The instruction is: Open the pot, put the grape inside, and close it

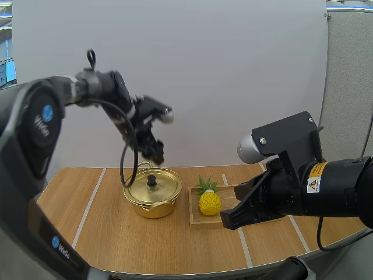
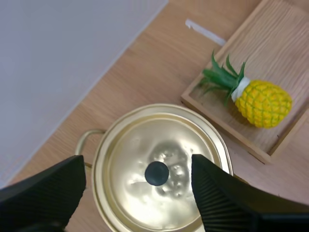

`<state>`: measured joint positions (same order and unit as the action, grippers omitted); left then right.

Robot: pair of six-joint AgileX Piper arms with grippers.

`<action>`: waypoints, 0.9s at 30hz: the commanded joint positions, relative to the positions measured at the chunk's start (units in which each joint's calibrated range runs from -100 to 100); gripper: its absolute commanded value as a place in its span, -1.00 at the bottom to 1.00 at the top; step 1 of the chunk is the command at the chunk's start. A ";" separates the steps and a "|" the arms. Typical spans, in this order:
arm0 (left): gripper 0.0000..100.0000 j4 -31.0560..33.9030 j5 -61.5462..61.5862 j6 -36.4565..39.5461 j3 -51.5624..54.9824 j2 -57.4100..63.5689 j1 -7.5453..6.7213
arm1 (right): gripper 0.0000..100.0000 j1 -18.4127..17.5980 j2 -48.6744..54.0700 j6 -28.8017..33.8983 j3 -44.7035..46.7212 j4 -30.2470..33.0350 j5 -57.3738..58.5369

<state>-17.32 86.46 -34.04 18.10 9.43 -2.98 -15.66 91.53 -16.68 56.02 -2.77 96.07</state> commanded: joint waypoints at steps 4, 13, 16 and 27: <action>1.00 -1.30 6.83 1.67 -12.37 13.67 -0.15 | -1.00 0.18 0.61 -0.47 -0.07 0.02 -0.38; 1.00 0.42 7.36 4.32 -25.29 26.95 -0.15 | -1.00 0.18 0.61 -0.47 -0.07 0.02 -0.38; 1.00 3.06 11.16 5.63 -29.04 28.60 -0.15 | -1.00 0.18 0.61 -0.47 -0.07 0.02 -0.38; 1.00 6.75 13.54 7.85 -38.80 31.71 -0.15 | -1.00 0.18 0.61 -0.47 -0.07 0.02 -0.38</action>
<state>-10.77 99.44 -27.12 -18.90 39.90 -2.98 -15.66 91.77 -16.68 56.02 -2.77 96.07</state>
